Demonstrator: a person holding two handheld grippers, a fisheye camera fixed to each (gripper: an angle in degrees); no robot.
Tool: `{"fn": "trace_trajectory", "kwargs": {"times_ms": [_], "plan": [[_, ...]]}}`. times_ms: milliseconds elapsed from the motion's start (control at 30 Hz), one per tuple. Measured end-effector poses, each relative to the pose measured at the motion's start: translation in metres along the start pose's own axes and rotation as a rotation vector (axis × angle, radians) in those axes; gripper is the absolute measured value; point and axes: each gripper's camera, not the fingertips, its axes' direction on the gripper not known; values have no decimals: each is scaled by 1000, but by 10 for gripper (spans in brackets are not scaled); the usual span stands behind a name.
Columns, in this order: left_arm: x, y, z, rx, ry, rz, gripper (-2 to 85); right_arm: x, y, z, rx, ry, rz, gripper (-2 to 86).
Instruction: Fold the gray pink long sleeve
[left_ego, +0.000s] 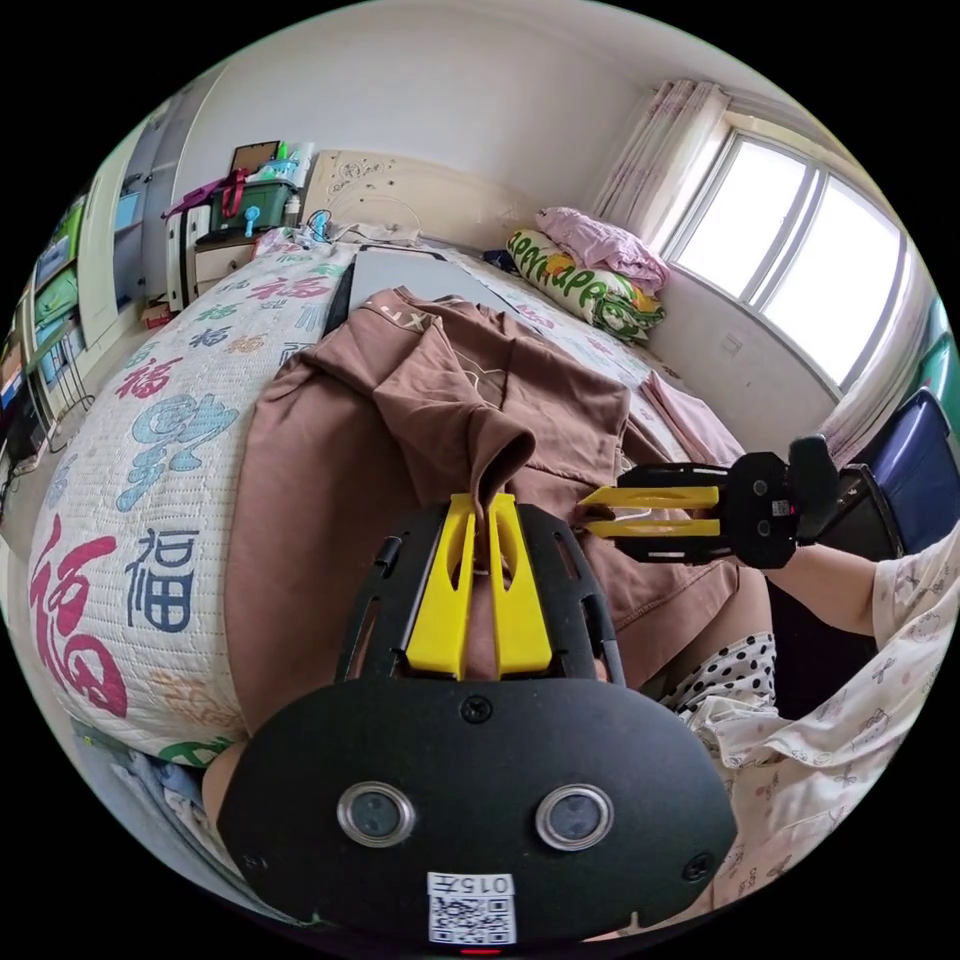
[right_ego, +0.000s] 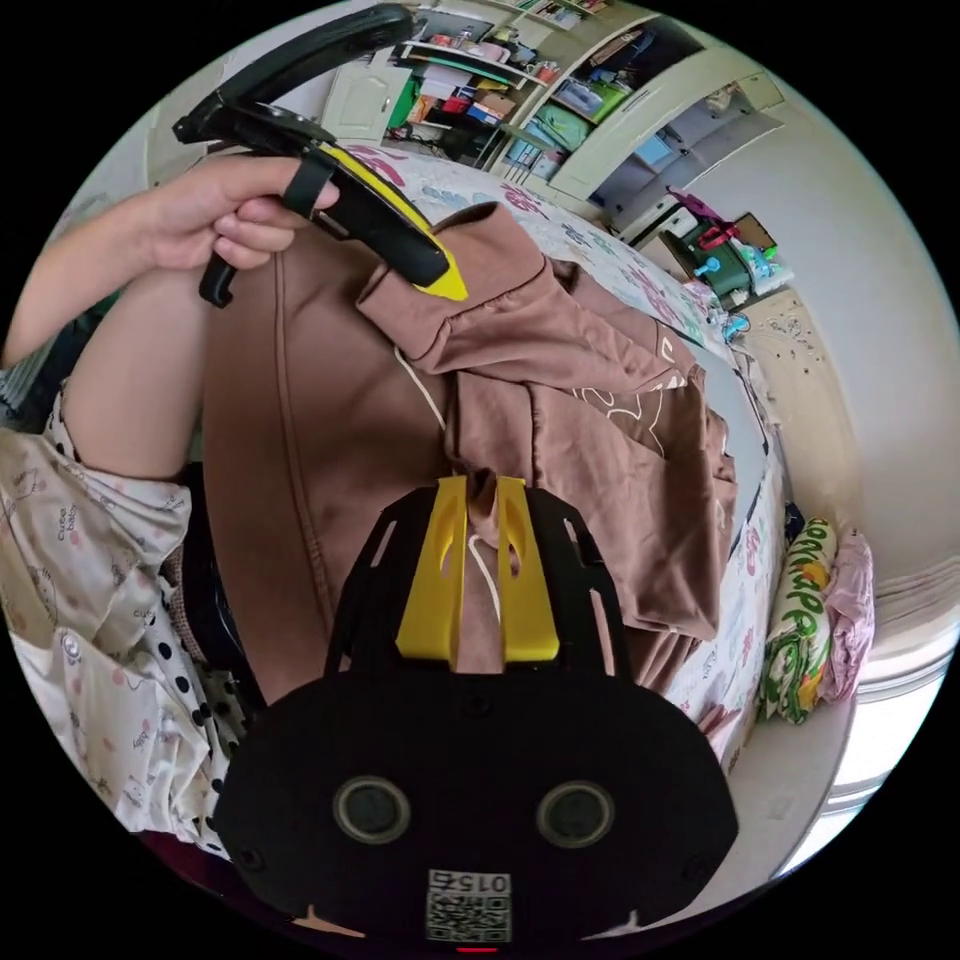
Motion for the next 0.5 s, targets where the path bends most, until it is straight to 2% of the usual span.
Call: {"fn": "trace_trajectory", "kwargs": {"times_ms": [67, 167, 267, 333, 367, 433, 500], "plan": [[-1, -2, 5, -6, 16, 0, -2, 28, -9, 1, -9, -102, 53, 40], [-11, -21, 1, 21, 157, 26, -2, 107, -11, -4, 30, -360, 211, 25], [-37, -73, -26, 42, 104, 87, -1, 228, 16, -29, 119, -436, 447, 17], [-67, -119, -55, 55, 26, 103, 0, 313, 50, -53, 169, -372, 610, 16], [-93, -154, -77, 67, -80, 106, 2, 372, 79, -72, 181, -275, 723, 16], [-140, -208, -113, 110, -326, 64, 6, 458, 126, -99, 145, -22, 889, 19], [-210, -254, -154, 222, -668, -130, 19, 555, 195, -129, 92, 329, 1169, 26]]}}
